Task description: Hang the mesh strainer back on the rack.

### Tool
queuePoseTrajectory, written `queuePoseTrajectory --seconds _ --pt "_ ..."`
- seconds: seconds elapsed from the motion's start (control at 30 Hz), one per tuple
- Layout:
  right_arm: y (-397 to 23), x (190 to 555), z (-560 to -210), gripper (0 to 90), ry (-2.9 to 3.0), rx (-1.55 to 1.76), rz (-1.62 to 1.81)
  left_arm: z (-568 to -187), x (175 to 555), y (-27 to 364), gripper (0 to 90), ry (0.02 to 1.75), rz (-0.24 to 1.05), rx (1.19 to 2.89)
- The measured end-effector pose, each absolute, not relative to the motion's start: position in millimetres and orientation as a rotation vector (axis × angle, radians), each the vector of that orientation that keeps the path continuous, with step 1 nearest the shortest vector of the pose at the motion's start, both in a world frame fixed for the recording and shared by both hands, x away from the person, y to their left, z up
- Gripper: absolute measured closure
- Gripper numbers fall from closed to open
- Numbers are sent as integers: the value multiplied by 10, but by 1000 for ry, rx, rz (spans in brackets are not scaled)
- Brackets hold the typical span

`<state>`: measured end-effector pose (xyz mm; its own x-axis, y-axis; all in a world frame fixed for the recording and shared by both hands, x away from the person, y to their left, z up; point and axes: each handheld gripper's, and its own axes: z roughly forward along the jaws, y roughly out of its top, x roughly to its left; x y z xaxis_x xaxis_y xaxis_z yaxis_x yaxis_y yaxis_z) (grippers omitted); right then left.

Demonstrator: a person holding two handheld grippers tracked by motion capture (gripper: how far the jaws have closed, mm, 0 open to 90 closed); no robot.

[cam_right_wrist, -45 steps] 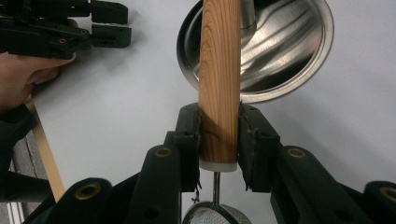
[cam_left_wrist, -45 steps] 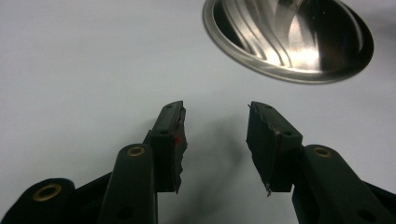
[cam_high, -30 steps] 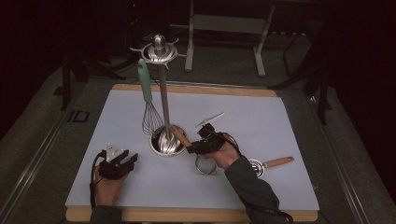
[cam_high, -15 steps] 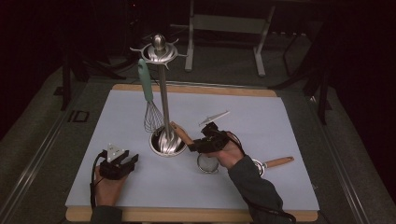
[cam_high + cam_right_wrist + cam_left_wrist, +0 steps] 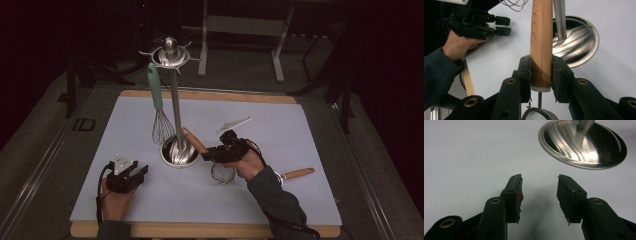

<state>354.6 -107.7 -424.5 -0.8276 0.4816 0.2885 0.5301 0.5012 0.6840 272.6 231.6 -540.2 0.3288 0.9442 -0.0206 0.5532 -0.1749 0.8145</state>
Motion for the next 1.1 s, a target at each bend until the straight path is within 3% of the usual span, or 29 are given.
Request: queuePoseTrajectory --seconds 1.1 --pt "-1241 3539 -3890 712 -2627 -672 -1523 -5403 2725 2308 555 1319 664 1852"
